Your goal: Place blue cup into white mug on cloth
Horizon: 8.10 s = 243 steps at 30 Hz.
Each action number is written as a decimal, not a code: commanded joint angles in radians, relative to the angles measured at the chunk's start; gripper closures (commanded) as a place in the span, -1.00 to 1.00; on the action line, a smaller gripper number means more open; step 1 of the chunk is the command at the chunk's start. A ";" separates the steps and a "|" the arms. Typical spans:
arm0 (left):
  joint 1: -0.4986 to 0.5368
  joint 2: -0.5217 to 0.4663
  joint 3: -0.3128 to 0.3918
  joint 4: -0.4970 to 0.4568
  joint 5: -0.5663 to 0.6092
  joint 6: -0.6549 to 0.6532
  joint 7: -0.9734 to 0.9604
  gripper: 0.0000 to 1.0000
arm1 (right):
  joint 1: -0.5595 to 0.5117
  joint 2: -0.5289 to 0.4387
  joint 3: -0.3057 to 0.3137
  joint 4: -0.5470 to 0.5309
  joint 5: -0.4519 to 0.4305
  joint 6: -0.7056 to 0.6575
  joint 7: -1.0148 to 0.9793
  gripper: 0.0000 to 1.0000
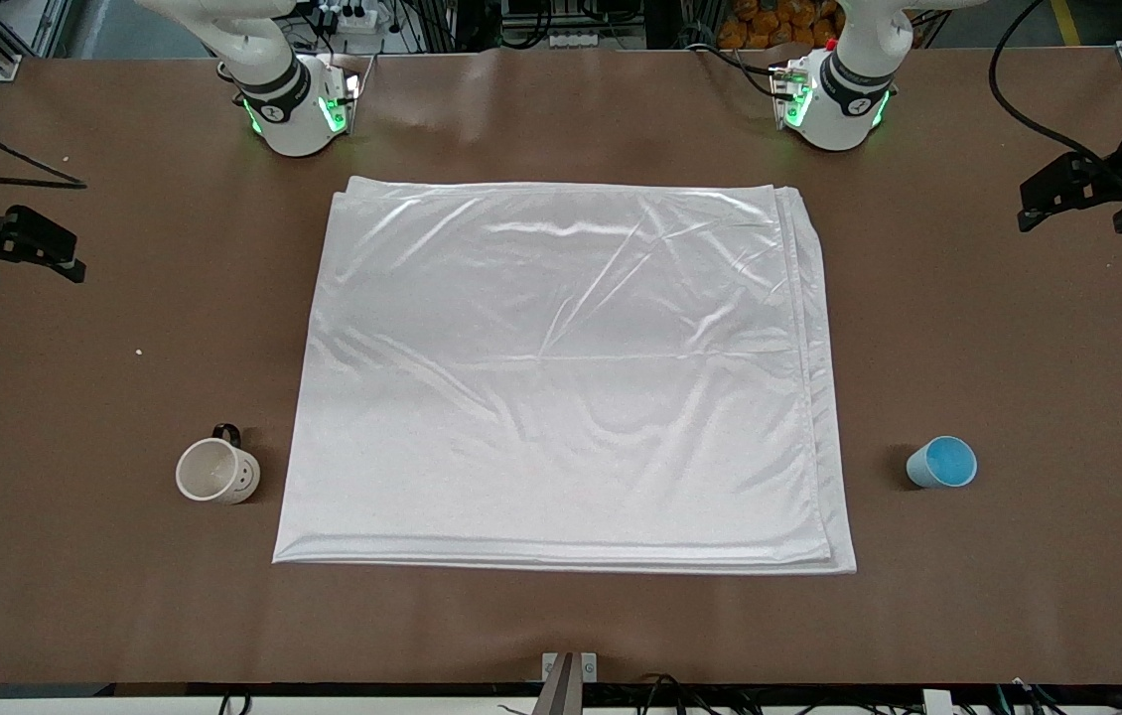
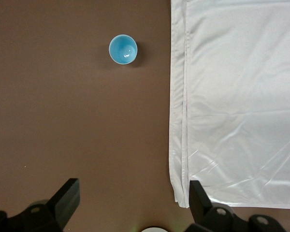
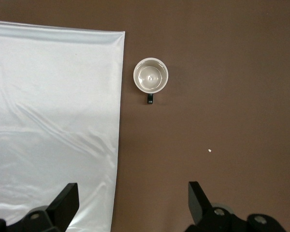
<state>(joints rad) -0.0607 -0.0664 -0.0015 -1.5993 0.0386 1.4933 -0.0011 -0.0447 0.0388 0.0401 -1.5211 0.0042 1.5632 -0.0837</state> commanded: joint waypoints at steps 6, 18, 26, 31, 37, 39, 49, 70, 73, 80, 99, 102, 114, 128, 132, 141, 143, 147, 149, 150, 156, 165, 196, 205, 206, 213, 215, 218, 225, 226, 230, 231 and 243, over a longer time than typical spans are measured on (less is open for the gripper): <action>-0.004 -0.006 -0.003 -0.014 0.017 0.012 0.001 -1.00 | 0.048 0.015 -0.034 0.021 -0.007 -0.003 0.019 -1.00; -0.001 0.046 -0.002 -0.014 0.027 0.036 0.010 -1.00 | 0.037 0.016 -0.034 0.018 0.000 0.001 0.019 -1.00; 0.032 0.141 0.014 -0.011 0.047 0.119 0.039 -1.00 | 0.023 0.052 -0.035 -0.074 0.014 0.076 0.018 -1.00; 0.065 0.206 0.025 0.001 0.047 0.163 0.088 -1.00 | 0.016 0.082 -0.035 -0.200 0.016 0.224 0.018 -1.00; 0.114 0.312 0.026 0.015 0.044 0.240 0.142 -1.00 | 0.012 0.180 -0.034 -0.249 0.016 0.348 0.010 -1.00; 0.133 0.348 0.025 0.027 0.040 0.260 0.161 -1.00 | 0.012 0.220 -0.034 -0.249 0.016 0.382 0.010 -1.00; 0.145 0.522 0.025 0.101 0.043 0.332 0.199 -1.00 | 0.008 0.400 -0.031 -0.251 0.066 0.537 -0.050 -1.00; 0.136 0.711 0.025 0.102 0.047 0.582 0.184 -1.00 | -0.006 0.564 -0.034 -0.238 0.057 0.790 -0.123 -0.42; 0.137 0.724 0.025 0.104 0.046 0.604 0.184 -1.00 | -0.003 0.581 -0.035 -0.238 0.054 0.833 -0.123 -0.17; 0.144 0.775 0.025 0.102 0.046 0.717 0.188 -1.00 | -0.001 0.584 -0.037 -0.231 0.046 0.845 -0.126 0.68; 0.131 0.813 0.023 0.102 0.041 0.780 0.055 1.00 | 0.127 0.401 -0.034 -0.047 0.065 0.480 -0.044 1.00; 0.131 0.813 0.023 0.101 0.046 0.780 0.056 1.00 | 0.224 0.389 -0.034 -0.027 0.066 0.460 0.080 1.00; 0.133 0.791 0.023 0.102 0.050 0.777 0.067 1.00 | 0.561 0.440 -0.012 0.001 0.045 0.553 0.550 1.00; 0.059 0.683 0.011 0.102 0.034 0.624 -0.046 1.00 | 0.819 0.662 -0.011 0.096 -0.076 0.656 0.887 1.00; 0.007 0.654 0.009 0.102 0.023 0.565 -0.131 1.00 | 0.864 0.713 -0.016 0.125 -0.078 0.699 0.886 1.00; -0.086 0.617 0.011 0.102 -0.124 0.502 -0.266 1.00 | 0.924 0.788 -0.019 0.183 -0.096 0.741 0.889 1.00; -0.112 0.614 0.009 0.102 -0.141 0.501 -0.295 1.00 | 0.936 0.799 -0.023 0.187 -0.098 0.758 0.891 1.00; -0.165 0.609 0.009 0.102 -0.152 0.478 -0.370 1.00 | 0.944 0.802 -0.029 0.187 -0.099 0.762 0.891 1.00; -0.195 0.609 0.009 0.102 -0.151 0.476 -0.407 1.00 | 0.944 0.803 -0.029 0.187 -0.107 0.764 0.891 1.00; -0.215 0.608 0.011 0.102 -0.149 0.475 -0.428 1.00 | 0.944 0.805 -0.029 0.187 -0.108 0.764 0.891 1.00; -0.287 0.608 0.012 0.102 -0.140 0.475 -0.546 1.00 | 0.944 0.825 -0.029 0.187 -0.108 0.778 0.892 0.56; -0.315 0.608 0.009 0.102 -0.140 0.475 -0.602 1.00 | 0.942 0.819 -0.031 0.187 -0.148 0.775 0.933 -1.00; -0.462 0.614 0.011 0.104 -0.144 0.475 -0.826 1.00 | 0.681 0.418 0.165 0.185 -0.130 0.246 0.921 -1.00; -0.530 0.625 0.011 0.104 -0.146 0.476 -0.898 1.00 | 0.514 0.279 0.181 0.187 -0.049 0.087 0.828 -1.00; -0.536 0.626 0.011 0.102 -0.146 0.476 -0.902 1.00 | 0.490 0.262 0.179 0.187 -0.041 0.075 0.800 -1.00; -0.562 0.648 0.009 0.102 -0.149 0.476 -0.924 1.00 | 0.335 0.162 0.165 0.183 -0.041 -0.018 0.609 -1.00; -0.568 0.654 0.009 0.102 -0.151 0.476 -0.930 1.00 | 0.295 0.150 0.159 0.182 -0.041 -0.032 0.562 -1.00; -0.576 0.668 0.009 0.104 -0.151 0.476 -0.938 1.00 | 0.243 0.135 0.142 0.171 -0.041 -0.034 0.492 -1.00; -0.580 0.675 0.009 0.104 -0.151 0.481 -0.935 1.00 | 0.132 0.131 0.098 0.156 -0.038 -0.031 0.311 -1.00; -0.580 0.677 0.009 0.104 -0.151 0.484 -0.935 1.00 | 0.131 0.131 0.078 0.156 -0.038 -0.029 0.282 -1.00; -0.582 0.683 0.008 0.104 -0.151 0.490 -0.935 1.00 | 0.120 0.131 0.009 0.151 -0.029 -0.023 0.164 -1.00; -0.582 0.685 0.006 0.104 -0.151 0.492 -0.935 1.00 | 0.111 0.131 0.000 0.145 -0.020 -0.020 0.144 -1.00; -0.594 0.731 -0.003 0.116 -0.158 0.527 -0.936 1.00 | 0.037 0.093 -0.009 0.042 0.031 0.081 0.071 -1.00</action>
<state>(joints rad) -0.6361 0.6385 -0.0070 -1.4998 -0.0908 2.0076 -0.9233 0.0057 0.1874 0.0260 -1.4010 0.0189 1.6092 0.0194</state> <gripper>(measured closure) 0.952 0.000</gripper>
